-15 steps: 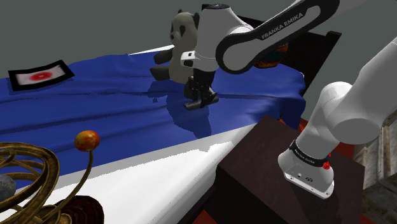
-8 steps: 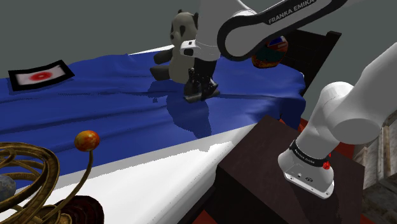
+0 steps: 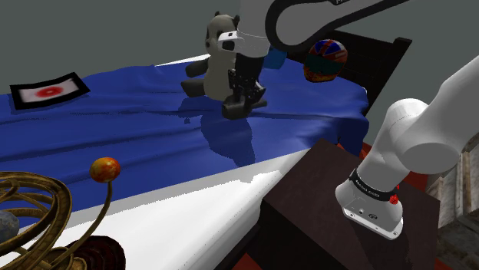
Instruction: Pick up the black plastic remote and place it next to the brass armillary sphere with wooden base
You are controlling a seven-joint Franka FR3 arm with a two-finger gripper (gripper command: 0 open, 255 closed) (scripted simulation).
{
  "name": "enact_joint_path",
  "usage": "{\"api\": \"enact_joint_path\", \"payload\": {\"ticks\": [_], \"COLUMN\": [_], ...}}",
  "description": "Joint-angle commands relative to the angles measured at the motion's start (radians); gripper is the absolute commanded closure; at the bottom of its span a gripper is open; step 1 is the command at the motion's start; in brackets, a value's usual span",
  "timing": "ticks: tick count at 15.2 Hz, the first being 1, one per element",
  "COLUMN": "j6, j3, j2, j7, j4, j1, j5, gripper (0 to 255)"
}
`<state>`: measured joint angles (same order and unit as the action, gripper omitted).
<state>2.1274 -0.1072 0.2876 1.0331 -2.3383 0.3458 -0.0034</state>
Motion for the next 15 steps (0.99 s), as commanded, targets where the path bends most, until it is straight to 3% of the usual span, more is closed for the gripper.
{"api": "enact_joint_path", "payload": {"ticks": [1, 15], "j6": [-0.029, -0.221], "j3": [0.001, 0.006], "j2": [0.009, 0.043], "j7": [0.002, 0.009], "j4": [0.019, 0.178], "j1": [0.0, 0.0], "j5": [0.001, 0.004], "gripper": [255, 255]}}
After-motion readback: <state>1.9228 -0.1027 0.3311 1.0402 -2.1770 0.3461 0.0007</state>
